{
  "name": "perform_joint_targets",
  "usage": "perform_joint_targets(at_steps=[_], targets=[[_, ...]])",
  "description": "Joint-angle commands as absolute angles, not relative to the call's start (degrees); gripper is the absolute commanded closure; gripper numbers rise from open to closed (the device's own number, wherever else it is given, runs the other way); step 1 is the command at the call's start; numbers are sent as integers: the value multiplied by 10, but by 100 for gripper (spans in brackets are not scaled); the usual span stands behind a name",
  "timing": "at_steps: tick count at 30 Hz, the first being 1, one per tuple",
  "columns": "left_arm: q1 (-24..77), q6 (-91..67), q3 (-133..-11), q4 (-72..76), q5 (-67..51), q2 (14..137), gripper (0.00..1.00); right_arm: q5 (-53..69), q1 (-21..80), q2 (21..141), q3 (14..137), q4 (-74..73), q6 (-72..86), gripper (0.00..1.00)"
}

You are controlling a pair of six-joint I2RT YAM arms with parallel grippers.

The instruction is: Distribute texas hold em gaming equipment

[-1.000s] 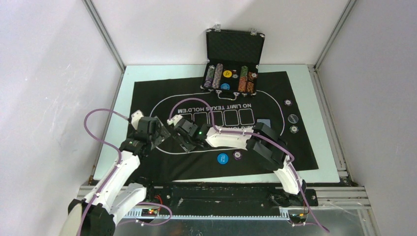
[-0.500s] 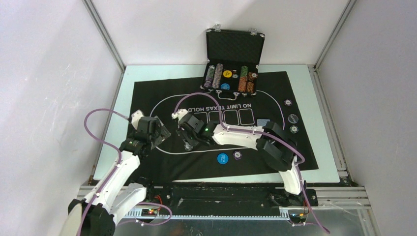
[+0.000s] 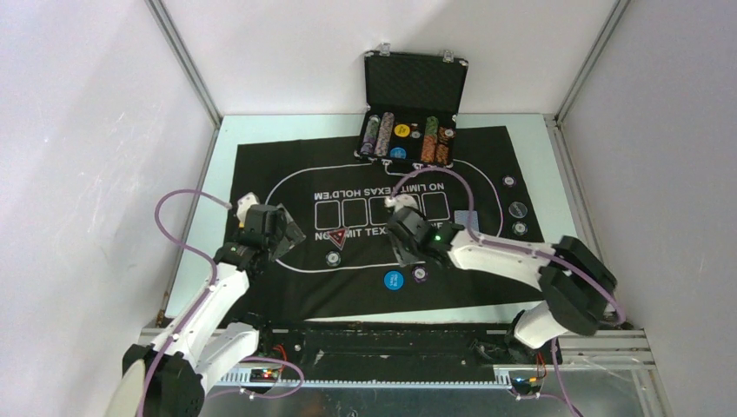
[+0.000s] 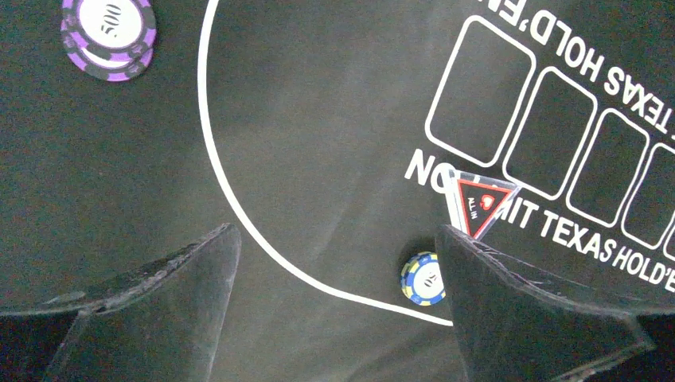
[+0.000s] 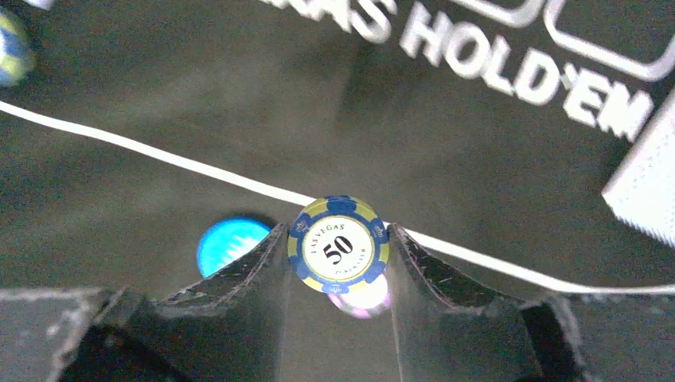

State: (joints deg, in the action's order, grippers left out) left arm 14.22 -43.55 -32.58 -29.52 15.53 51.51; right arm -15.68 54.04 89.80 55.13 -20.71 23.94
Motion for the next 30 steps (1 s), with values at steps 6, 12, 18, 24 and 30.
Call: perform_joint_targets(at_steps=[6,12,18,24,30], targets=[[140,-412,-319,-261,127,524,0,-215,493,751,389,-270,360,75],[140,-410,-323,-258,120,549,0,-217,488,756,362,-238,370,75],[140,-408,-327,-260,124,556,0,-220,480,769,357,-219,369,70],[140,-409,-327,-259,126,561,0,-231,479,769,349,-224,378,55],[140,-414,-333,-267,128,561,0,-243,486,760,341,-224,393,39]])
